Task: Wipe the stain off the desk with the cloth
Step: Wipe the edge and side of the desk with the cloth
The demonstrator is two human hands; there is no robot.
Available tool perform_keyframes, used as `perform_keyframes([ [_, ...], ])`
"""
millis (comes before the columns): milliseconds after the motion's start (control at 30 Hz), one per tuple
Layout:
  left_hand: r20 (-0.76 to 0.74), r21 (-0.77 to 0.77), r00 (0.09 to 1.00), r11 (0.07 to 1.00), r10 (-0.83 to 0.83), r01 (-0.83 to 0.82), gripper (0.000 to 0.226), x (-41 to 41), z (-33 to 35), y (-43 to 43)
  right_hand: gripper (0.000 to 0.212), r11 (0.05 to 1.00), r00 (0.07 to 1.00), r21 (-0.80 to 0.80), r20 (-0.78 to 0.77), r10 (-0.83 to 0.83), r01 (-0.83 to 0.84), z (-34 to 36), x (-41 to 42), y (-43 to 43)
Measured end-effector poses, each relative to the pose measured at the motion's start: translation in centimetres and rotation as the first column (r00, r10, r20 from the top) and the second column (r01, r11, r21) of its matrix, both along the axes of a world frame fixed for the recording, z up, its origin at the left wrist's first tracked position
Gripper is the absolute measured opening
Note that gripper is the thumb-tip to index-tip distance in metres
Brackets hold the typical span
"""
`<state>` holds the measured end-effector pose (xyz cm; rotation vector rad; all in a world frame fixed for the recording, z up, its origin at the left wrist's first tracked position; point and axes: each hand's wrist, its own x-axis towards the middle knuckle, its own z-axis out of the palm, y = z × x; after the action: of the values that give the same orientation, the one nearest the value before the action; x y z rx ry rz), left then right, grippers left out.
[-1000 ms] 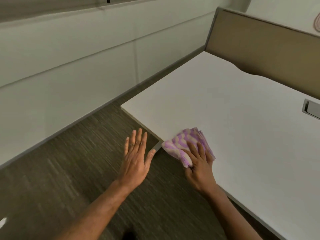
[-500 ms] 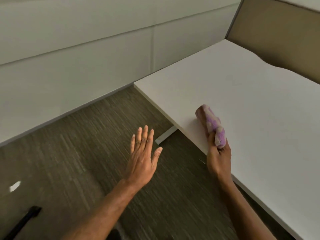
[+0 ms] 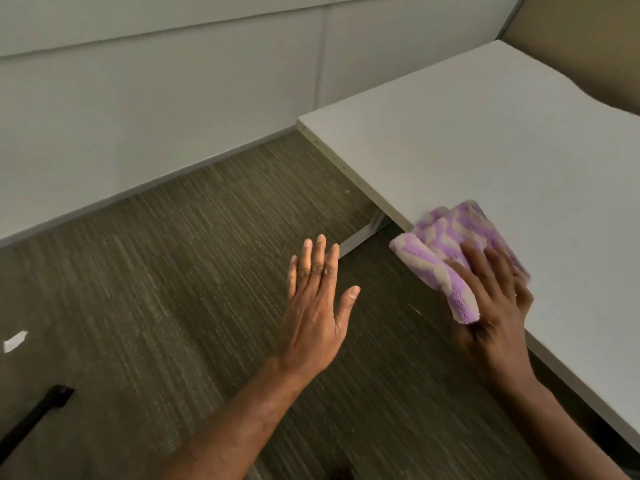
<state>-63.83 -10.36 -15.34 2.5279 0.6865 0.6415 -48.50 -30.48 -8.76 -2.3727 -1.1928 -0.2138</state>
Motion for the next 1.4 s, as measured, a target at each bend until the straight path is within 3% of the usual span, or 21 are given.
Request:
perform_keyframes([
  [133,0.022,0.001,1.0,1.0,0.002,-0.002,0.067,0.2,-1.1,-0.3,0.06,0.984,0.992,-0.162,0.093,0.085,-0.069,-0.2,0.0,-0.8],
  [300,0.012,-0.007,1.0,1.0,-0.001,0.001,0.068,0.4,-2.3,-0.1,0.066,0.94,0.972,-0.338,0.203,0.116,-0.042,0.9,0.5,-0.2],
  [467,0.033,-0.037,0.999,0.999,0.026,-0.025,0.068,0.5,-3.1,0.4,0.085,0.885,0.956,-0.466,0.258,0.136,0.0,1.0,1.4,0.9],
  [633,0.045,-0.041,0.998,0.999,0.038,-0.036,0.067,0.6,-4.1,0.5,0.087,0.869,0.916,-0.495,0.358,0.182,0.021,0.2,1.9,0.9],
  [900,0.077,-0.083,0.996,0.995,0.052,-0.046,0.067,1.5,-4.5,1.6,0.071,0.83,0.838,-0.558,0.437,0.326,-0.032,0.5,2.6,1.6],
  [1233,0.072,0.04,0.996,0.998,0.048,-0.051,0.069,3.5,-4.6,2.6,0.073,0.743,0.712,-0.661,0.472,0.52,-0.105,0.6,4.8,2.3],
  [1400,0.079,0.087,0.996,0.995,0.05,-0.057,0.07,4.4,-5.0,2.8,0.07,0.744,0.708,-0.66,0.478,0.52,-0.102,0.3,5.1,3.3],
])
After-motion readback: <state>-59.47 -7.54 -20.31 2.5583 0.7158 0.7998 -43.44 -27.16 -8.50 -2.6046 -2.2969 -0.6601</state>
